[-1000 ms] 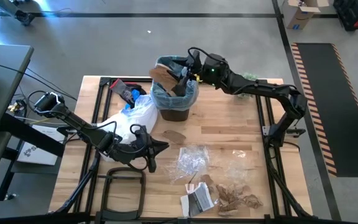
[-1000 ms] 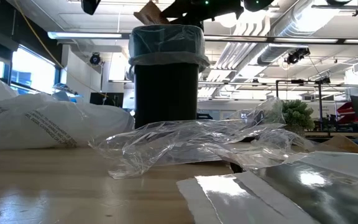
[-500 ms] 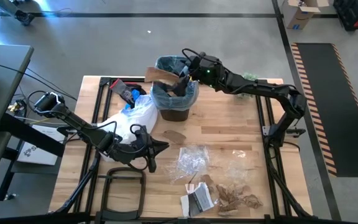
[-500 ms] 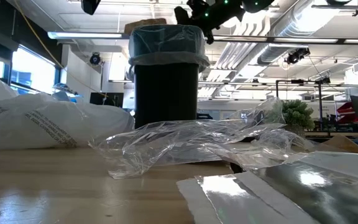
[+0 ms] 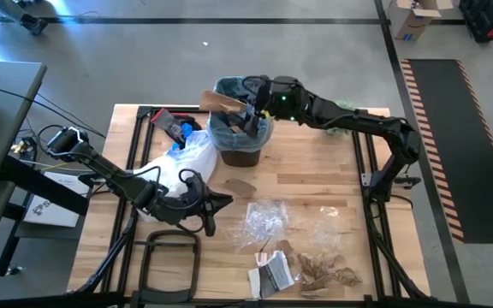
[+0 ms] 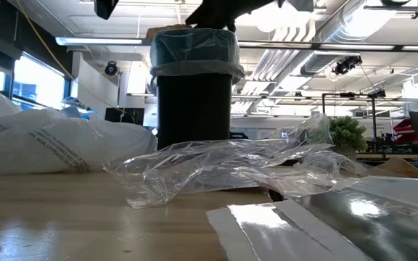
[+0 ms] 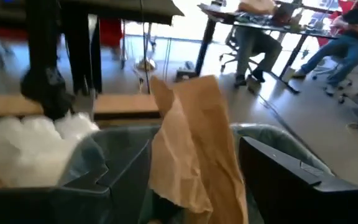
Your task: Place trash/remove bag and relplace
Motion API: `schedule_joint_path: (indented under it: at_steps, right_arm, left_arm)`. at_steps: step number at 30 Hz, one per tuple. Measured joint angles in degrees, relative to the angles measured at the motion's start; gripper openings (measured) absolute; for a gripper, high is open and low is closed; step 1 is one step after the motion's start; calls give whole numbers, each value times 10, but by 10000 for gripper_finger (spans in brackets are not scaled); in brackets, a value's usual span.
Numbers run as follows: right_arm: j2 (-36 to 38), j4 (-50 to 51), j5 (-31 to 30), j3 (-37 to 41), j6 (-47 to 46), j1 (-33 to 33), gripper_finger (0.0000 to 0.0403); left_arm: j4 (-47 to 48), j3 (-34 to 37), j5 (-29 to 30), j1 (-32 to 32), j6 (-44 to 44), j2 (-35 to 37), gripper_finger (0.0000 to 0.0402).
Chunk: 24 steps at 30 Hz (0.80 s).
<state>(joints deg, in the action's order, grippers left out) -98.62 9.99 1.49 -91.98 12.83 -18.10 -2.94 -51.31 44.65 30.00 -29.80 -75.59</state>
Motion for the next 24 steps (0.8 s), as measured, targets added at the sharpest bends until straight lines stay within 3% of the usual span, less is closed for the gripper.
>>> schedule_joint_path:
  at_steps: [3, 6, 12, 16, 19, 24]
  right_arm:
    - [-4, 23, 32, 0, 33, 5, 216]
    - [-7, 47, 26, 0, 52, 8, 188]
    - [-20, 49, -21, 0, 50, 4, 90]
    - [-23, 57, -89, 0, 38, 5, 16]
    - [-23, 60, -124, -2, 0, 4, 12]
    - [-20, 76, -103, -39, -23, 1, 33]
  left_arm:
    - [0, 0, 0, 0, 0, 0, 23]
    - [2, 0, 0, 0, -1, 0, 23]
    - [1, 0, 1, 0, 0, 0, 23]
    - [1, 0, 1, 0, 0, 0, 23]
    - [1, 0, 1, 0, 0, 0, 23]
    - [0, 0, 1, 0, 0, 0, 23]
